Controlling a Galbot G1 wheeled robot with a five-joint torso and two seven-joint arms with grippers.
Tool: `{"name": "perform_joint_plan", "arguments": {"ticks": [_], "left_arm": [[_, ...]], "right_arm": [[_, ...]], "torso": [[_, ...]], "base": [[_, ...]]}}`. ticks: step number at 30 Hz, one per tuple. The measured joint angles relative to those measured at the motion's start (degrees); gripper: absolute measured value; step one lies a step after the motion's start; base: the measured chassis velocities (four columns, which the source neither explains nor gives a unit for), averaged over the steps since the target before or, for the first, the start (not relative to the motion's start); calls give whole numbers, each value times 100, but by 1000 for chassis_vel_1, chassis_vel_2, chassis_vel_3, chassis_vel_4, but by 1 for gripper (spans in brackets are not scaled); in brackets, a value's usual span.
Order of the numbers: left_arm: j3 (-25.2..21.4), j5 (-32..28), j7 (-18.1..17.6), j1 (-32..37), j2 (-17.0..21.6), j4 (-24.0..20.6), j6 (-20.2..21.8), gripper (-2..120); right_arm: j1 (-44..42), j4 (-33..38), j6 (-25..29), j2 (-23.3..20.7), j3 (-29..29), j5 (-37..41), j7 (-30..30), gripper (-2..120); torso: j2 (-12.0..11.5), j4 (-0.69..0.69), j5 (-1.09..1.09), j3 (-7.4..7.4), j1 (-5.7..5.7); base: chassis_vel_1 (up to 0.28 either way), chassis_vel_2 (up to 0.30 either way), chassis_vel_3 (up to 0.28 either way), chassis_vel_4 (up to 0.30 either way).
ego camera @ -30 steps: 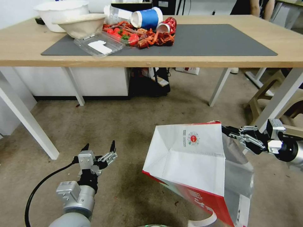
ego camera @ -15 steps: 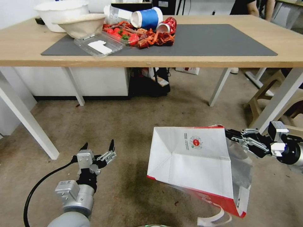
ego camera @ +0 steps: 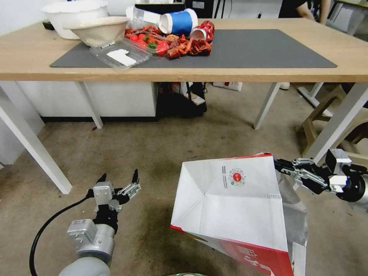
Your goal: Pick up the food delivery bag from the floor and place it on the table.
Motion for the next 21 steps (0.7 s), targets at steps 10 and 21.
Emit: {"name": "perform_joint_plan", "arguments": {"ticks": [10, 21], "left_arm": [[16, 5, -8, 0, -4, 12, -15, 100], [16, -78, -55, -46, 20, 48, -111, 100]], "right_arm": [[-4, 0, 0, 14, 2, -12, -12, 0], [-20, 30, 0, 55, 1, -76, -44, 0]], "torso": [[0, 0, 0, 0, 0], [0, 0, 0, 0, 0]], "base": [[0, 0, 0, 0], [0, 0, 0, 0]]}}
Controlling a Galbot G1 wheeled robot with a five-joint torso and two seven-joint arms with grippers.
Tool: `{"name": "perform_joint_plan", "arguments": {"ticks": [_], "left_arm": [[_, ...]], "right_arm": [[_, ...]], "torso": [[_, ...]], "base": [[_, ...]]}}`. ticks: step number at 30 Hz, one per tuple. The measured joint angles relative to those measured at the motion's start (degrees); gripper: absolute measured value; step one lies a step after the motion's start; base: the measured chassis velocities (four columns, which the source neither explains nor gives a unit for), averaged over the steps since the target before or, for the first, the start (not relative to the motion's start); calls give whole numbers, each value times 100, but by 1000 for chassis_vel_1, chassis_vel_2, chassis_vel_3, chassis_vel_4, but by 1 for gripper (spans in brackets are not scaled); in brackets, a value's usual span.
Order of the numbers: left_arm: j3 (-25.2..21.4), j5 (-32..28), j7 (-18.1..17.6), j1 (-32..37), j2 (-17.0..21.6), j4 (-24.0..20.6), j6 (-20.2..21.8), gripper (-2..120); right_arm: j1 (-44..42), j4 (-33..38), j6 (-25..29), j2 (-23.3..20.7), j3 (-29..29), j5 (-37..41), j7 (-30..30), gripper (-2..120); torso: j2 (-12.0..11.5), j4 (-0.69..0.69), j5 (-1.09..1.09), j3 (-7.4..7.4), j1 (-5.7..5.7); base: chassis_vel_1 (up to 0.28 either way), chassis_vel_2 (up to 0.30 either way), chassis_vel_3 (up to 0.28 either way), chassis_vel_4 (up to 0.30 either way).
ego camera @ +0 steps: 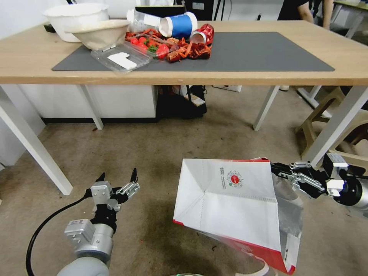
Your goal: Pick up the food delivery bag from the floor and place it on the table.
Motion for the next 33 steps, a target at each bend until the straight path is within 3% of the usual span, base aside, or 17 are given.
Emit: {"name": "perform_joint_plan", "arguments": {"ticks": [5, 9, 16, 33], "left_arm": [[-7, -50, -3, 23, 21, -17, -7, 100], [-33, -52, -16, 65, 36, -82, -6, 100], [-38, -32, -21, 85, 32, -94, -8, 100], [-16, 31, -67, 104, 22, -126, -48, 100]], "right_arm": [[-21, 25, 2, 73, -6, -51, -12, 0], [-69, 72, 9, 140, -3, -100, -22, 0], [-108, 144, 12, 200, 28, -106, -39, 0], [-208, 219, 28, 310, 85, -171, -101, 0]], "torso": [[37, 0, 0, 24, 3], [199, 0, 0, 192, 2], [362, 0, 0, 350, 3], [945, 0, 0, 827, 118]], "base": [[0, 0, 0, 0], [0, 0, 0, 0], [0, 0, 0, 0], [0, 0, 0, 0]]}}
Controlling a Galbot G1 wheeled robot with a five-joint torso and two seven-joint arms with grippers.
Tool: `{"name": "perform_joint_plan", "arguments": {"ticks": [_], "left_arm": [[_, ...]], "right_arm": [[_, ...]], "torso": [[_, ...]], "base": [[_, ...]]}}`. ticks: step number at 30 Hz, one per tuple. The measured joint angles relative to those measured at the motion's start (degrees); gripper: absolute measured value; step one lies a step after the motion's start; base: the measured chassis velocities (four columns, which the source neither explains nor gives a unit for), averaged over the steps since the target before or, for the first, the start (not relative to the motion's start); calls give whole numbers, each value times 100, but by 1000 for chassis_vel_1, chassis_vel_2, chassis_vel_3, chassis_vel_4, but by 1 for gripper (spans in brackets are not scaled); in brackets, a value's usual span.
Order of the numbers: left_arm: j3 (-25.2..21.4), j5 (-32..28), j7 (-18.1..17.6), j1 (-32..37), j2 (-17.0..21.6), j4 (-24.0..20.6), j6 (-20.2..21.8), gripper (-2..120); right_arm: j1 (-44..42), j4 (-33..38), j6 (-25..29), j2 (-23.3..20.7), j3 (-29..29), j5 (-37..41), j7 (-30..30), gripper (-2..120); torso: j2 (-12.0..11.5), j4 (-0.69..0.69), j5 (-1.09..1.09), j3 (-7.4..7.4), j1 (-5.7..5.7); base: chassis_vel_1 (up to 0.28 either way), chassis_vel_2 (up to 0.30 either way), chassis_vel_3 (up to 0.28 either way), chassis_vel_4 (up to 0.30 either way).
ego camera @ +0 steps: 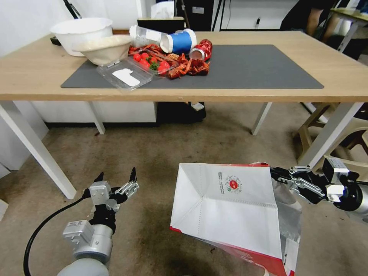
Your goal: Pick up the food delivery bag from the floor and place it on the table.
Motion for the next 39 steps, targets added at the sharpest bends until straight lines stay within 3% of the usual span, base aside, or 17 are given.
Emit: {"name": "perform_joint_plan", "arguments": {"ticks": [22, 39], "left_arm": [[17, -11, -15, -51, 14, 57, 6, 100], [19, -17, -14, -53, 26, 86, 14, 100]], "right_arm": [[41, -24, 0, -8, -10, -20, -9, 0], [69, -31, 3, -15, -34, -37, -14, 0]], "torso": [[624, 0, 0, 455, 169], [1000, 0, 0, 712, 289]], "base": [[0, 0, 0, 0], [0, 0, 0, 0]]}}
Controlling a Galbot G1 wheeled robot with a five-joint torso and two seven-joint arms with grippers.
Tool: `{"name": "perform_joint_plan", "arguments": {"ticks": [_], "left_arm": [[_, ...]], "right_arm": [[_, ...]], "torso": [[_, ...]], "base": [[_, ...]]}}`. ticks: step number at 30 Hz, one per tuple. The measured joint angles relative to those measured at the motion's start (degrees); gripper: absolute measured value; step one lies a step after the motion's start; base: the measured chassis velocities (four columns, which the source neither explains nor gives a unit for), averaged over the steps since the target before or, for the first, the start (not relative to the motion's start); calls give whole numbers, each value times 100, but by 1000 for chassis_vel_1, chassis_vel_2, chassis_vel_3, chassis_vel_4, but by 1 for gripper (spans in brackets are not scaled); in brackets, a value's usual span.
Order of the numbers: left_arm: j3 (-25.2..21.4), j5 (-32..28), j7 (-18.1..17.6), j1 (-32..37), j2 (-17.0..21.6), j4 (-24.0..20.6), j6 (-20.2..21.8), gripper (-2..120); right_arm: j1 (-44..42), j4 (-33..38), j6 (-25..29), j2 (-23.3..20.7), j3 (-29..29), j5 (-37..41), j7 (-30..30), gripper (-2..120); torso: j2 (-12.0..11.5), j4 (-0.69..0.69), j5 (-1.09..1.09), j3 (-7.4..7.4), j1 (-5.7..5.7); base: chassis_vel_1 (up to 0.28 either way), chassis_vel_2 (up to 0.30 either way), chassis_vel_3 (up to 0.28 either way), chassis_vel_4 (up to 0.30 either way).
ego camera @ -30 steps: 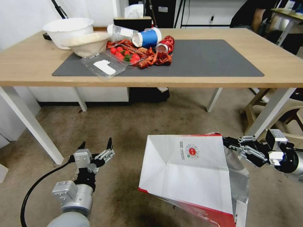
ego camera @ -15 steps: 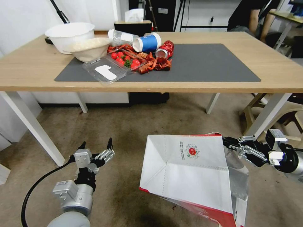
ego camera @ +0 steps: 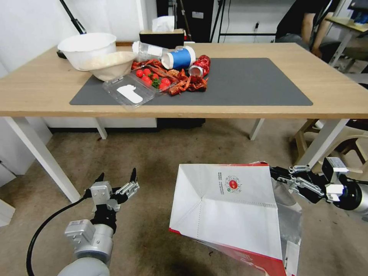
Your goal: Pick up the food delivery bag from the floor and place it on the table.
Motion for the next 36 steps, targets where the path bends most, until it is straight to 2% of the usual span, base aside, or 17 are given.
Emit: {"name": "perform_joint_plan", "arguments": {"ticks": [36], "left_arm": [[9, 14, 9, 5, 24, 29, 1, 100]], "right_arm": [[1, 14, 1, 63, -13, -35, -42, 0]], "torso": [[828, 0, 0, 537, 289]], "base": [[0, 0, 0, 0]]}}
